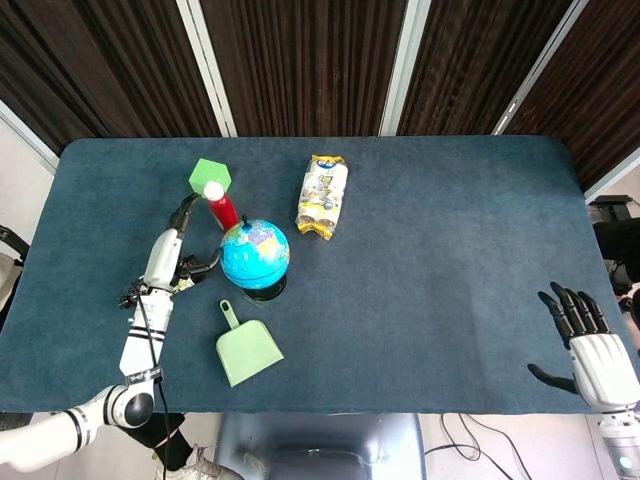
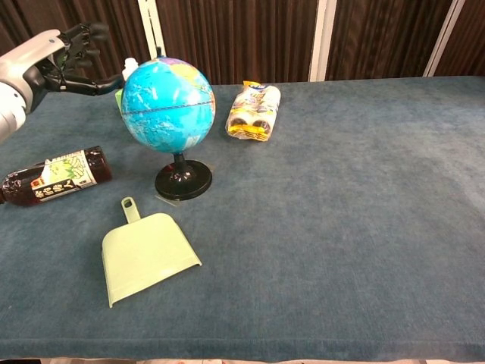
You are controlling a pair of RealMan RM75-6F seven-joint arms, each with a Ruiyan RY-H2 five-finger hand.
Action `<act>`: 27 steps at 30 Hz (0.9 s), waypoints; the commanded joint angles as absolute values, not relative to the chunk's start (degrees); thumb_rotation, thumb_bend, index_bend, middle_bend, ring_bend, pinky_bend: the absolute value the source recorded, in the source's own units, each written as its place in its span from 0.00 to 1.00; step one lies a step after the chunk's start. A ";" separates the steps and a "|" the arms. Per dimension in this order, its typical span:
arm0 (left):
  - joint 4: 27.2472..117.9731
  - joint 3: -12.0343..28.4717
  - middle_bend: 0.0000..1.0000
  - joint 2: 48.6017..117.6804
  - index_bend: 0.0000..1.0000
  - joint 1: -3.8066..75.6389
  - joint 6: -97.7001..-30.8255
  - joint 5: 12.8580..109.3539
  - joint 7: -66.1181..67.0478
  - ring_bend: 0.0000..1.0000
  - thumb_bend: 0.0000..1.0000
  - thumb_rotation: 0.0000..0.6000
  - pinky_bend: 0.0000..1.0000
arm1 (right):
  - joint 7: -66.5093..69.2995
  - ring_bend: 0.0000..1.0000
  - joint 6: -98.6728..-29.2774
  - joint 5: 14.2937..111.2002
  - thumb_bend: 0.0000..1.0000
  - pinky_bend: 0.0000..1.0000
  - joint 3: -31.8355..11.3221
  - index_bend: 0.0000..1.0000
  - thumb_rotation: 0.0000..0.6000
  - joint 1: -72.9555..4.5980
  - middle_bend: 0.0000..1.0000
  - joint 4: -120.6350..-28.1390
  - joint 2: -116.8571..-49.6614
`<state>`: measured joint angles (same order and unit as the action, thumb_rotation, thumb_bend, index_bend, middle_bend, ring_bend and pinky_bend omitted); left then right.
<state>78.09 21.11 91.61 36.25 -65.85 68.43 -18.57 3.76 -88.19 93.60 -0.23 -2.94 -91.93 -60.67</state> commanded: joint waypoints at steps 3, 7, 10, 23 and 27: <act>82.95 18.03 0.00 87.58 0.00 33.92 -68.19 72.95 -17.62 0.00 0.35 1.00 0.00 | 3.46 0.00 -88.03 93.87 0.11 0.00 -0.04 0.00 1.00 -2.98 0.00 -91.97 -60.73; 94.74 8.54 0.00 76.09 0.00 27.86 -73.25 84.94 -14.40 0.00 0.36 1.00 0.00 | 1.72 0.00 -87.30 95.13 0.11 0.00 0.79 0.00 1.00 -3.19 0.00 -92.28 -61.24; 98.04 2.06 0.00 71.26 0.00 23.98 -75.45 90.61 -14.32 0.00 0.37 1.00 0.00 | 0.45 0.00 -86.51 95.33 0.11 0.00 1.10 0.00 1.00 -3.42 0.00 -92.57 -61.62; 84.96 -7.24 0.00 73.98 0.00 9.24 -93.91 102.81 0.71 0.00 0.37 1.00 0.00 | -4.11 0.00 -84.52 94.66 0.11 0.00 1.22 0.00 1.00 -4.06 0.00 -93.24 -63.55; 83.52 -6.23 0.00 74.54 0.00 8.65 -94.70 102.39 1.32 0.00 0.37 1.00 0.00 | -5.03 0.00 -84.34 94.91 0.11 0.00 1.47 0.00 1.00 -4.07 0.00 -93.36 -63.83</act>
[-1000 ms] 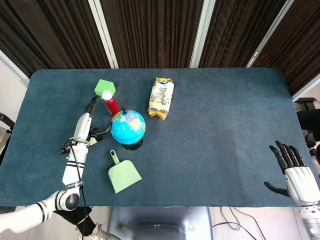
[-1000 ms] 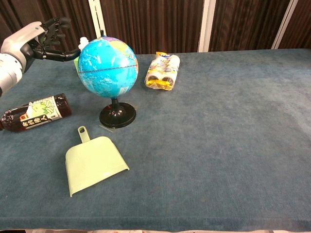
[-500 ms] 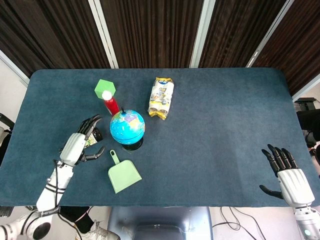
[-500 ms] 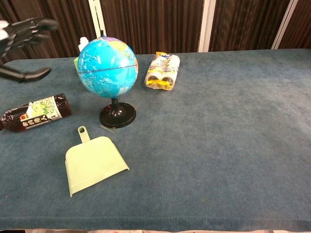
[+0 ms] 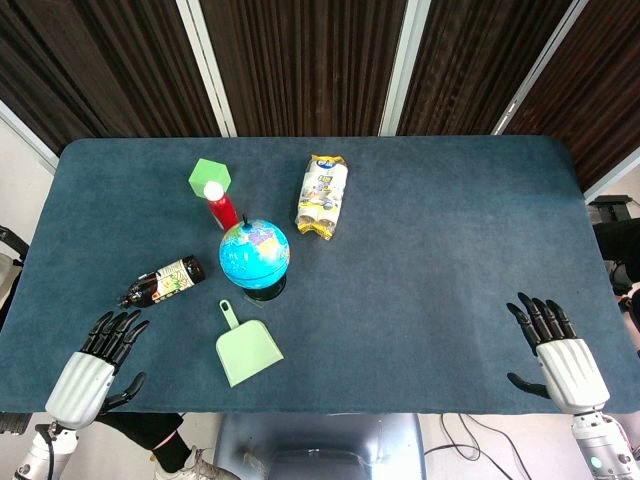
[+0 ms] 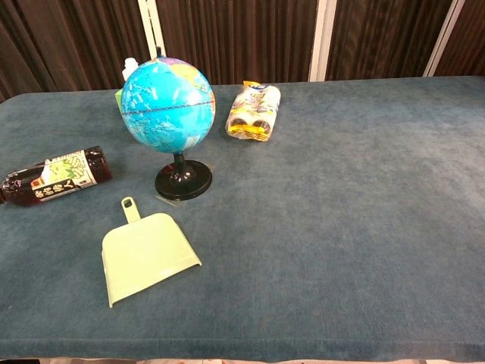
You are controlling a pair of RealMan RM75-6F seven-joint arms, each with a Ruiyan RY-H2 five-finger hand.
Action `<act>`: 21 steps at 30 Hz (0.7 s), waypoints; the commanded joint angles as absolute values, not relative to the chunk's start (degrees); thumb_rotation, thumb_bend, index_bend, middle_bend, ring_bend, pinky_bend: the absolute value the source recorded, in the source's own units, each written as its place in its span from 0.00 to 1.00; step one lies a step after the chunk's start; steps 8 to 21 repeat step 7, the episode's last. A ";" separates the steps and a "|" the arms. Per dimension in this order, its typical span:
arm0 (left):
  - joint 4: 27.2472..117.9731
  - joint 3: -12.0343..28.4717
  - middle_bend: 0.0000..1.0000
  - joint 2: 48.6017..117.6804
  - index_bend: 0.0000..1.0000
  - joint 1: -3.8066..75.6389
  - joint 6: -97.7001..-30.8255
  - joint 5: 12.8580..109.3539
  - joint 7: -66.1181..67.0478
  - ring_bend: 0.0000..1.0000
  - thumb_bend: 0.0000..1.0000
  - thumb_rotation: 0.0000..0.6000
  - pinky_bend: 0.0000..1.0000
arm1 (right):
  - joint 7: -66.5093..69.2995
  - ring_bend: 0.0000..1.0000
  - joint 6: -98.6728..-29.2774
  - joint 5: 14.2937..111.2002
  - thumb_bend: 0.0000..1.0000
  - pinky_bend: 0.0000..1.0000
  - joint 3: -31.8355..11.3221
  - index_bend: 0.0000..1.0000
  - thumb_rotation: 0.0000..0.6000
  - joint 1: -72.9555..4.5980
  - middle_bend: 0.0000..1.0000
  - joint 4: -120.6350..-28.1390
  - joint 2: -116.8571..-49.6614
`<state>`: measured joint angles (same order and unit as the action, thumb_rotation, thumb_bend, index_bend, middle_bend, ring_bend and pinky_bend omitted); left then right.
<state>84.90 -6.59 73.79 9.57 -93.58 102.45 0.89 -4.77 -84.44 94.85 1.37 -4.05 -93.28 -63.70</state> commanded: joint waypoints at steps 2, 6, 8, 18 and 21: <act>83.10 -5.58 0.00 74.86 0.00 8.48 -94.84 102.00 2.05 0.00 0.37 1.00 0.00 | -5.15 0.00 -84.23 94.74 0.11 0.00 1.44 0.00 1.00 -4.11 0.00 -93.35 -63.89; 82.70 -5.28 0.00 75.01 0.00 8.33 -94.18 101.50 2.08 0.00 0.37 1.00 0.00 | -4.98 0.00 -83.94 94.53 0.11 0.00 1.37 0.00 1.00 -4.29 0.00 -93.32 -63.85; 82.72 -5.24 0.00 75.00 0.00 8.38 -93.90 101.44 2.14 0.00 0.37 1.00 0.00 | -4.90 0.00 -83.98 94.53 0.11 0.00 1.36 0.00 1.00 -4.30 0.00 -93.33 -63.82; 82.72 -5.24 0.00 75.00 0.00 8.38 -93.90 101.44 2.14 0.00 0.37 1.00 0.00 | -4.90 0.00 -83.98 94.53 0.11 0.00 1.36 0.00 1.00 -4.30 0.00 -93.33 -63.82; 82.72 -5.24 0.00 75.00 0.00 8.38 -93.90 101.44 2.14 0.00 0.37 1.00 0.00 | -4.90 0.00 -83.98 94.53 0.11 0.00 1.36 0.00 1.00 -4.30 0.00 -93.33 -63.82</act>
